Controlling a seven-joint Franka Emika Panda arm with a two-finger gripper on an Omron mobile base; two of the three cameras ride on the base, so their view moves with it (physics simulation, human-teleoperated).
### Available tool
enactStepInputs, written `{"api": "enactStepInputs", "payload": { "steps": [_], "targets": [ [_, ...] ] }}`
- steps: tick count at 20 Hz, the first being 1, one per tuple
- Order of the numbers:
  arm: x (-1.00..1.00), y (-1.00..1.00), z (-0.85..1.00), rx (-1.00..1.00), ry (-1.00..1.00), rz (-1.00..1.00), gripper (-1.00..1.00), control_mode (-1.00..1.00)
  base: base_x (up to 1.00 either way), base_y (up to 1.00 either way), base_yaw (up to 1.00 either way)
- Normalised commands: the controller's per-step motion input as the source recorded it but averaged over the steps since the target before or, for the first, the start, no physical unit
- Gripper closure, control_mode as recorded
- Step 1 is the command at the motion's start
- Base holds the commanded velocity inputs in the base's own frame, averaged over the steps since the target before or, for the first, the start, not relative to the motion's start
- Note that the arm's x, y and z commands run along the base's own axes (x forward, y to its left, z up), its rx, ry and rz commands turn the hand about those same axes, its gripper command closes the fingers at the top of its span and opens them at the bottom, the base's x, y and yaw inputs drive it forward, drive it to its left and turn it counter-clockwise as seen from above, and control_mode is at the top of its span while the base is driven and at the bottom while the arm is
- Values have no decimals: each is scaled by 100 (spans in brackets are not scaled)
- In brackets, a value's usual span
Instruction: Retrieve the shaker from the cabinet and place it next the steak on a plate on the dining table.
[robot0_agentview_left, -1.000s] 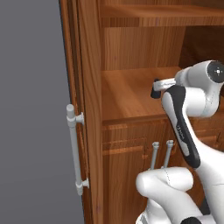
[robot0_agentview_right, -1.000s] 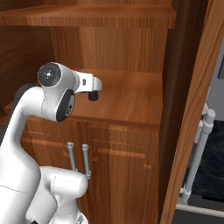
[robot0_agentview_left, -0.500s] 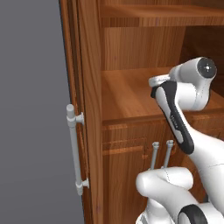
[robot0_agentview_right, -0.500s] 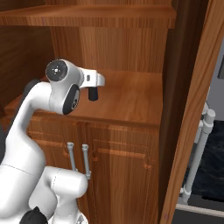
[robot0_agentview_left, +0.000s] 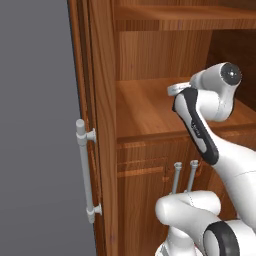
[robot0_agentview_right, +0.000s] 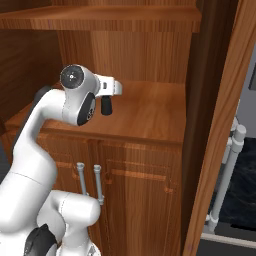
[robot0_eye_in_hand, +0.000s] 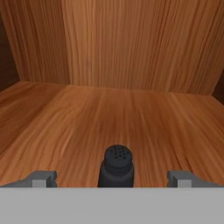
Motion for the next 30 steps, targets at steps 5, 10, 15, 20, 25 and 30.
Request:
{"api": "enactStepInputs", "payload": {
  "steps": [5,10,15,20,25,30],
  "targets": [
    [0,0,-20,4,0,1,-100,-100,0,0,0],
    [0,-11,-29,9,0,0,-100,-100,0,0,0],
    [20,0,-8,3,0,0,-100,-100,0,0,0],
    [40,1,-7,0,1,0,-100,-100,0,0,0],
    [25,0,-16,0,4,0,-100,-100,0,0,0],
    [3,0,-40,0,1,0,100,-100,0,0,0]
  ]
}}
